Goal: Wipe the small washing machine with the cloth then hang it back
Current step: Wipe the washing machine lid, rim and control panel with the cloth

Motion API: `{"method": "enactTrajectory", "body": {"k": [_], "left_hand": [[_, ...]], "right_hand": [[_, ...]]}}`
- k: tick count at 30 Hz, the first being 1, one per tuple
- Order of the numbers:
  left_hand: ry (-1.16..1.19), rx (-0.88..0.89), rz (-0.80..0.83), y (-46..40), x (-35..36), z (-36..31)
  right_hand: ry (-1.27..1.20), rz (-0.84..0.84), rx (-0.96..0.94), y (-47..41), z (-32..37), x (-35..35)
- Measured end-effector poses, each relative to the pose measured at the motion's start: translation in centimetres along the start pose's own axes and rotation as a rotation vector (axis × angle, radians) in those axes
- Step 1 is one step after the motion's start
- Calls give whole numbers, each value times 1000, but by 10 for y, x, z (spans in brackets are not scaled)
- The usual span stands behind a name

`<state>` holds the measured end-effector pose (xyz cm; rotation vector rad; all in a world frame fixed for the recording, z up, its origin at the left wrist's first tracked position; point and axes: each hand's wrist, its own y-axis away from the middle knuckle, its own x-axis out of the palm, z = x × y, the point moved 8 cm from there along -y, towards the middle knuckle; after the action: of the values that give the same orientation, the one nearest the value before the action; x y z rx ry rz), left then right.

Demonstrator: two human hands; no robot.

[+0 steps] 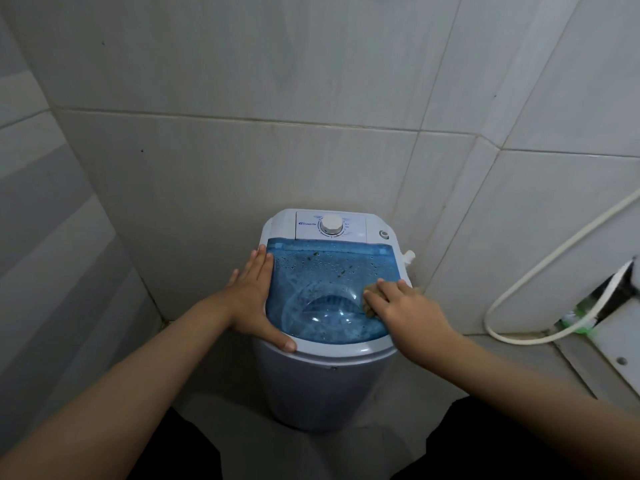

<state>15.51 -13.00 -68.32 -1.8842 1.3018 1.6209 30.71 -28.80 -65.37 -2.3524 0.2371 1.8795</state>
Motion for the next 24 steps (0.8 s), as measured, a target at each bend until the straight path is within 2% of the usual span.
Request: {"method": "enactTrajectory", "body": {"k": [4,7,11,13,17,20,24], "left_hand": [[-7,-3,-1,1,-1,-1],[-8,-7,-6,2,-2,-2],[-10,-9,-4,3,-2,-3],[-10,-4,0,3,-2,-3],[-9,-1,-2,1,-3,-2],[-7,1,2,2,-2,-3],[-12,1,4,-1,-2,0]], "right_hand": [[-16,47,18,19,14,-11],[-71,115,-39,30,27,-26],[-362,179,-64,14,17,-48],[-381,109,-40,-11,4,-62],[-242,-78,-23,-78,-15,-75],[-139,-80,-11,-115,-18,-59],[-212,-73,48,-117,-9,-41]]}}
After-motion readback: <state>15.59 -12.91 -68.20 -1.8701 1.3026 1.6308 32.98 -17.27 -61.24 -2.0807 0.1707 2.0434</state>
